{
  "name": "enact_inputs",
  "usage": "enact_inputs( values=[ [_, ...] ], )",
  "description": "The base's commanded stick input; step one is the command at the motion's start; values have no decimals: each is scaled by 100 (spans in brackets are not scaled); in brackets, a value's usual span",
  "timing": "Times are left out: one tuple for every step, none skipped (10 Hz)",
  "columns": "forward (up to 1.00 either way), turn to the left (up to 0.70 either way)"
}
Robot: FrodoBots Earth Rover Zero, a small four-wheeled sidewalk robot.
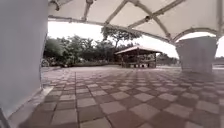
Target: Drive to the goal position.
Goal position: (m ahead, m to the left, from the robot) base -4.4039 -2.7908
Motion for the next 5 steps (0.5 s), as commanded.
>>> enact_inputs(
  values=[
    [0, -70],
    [0, -70],
    [0, -70],
    [0, -70],
    [0, -70]
  ],
)
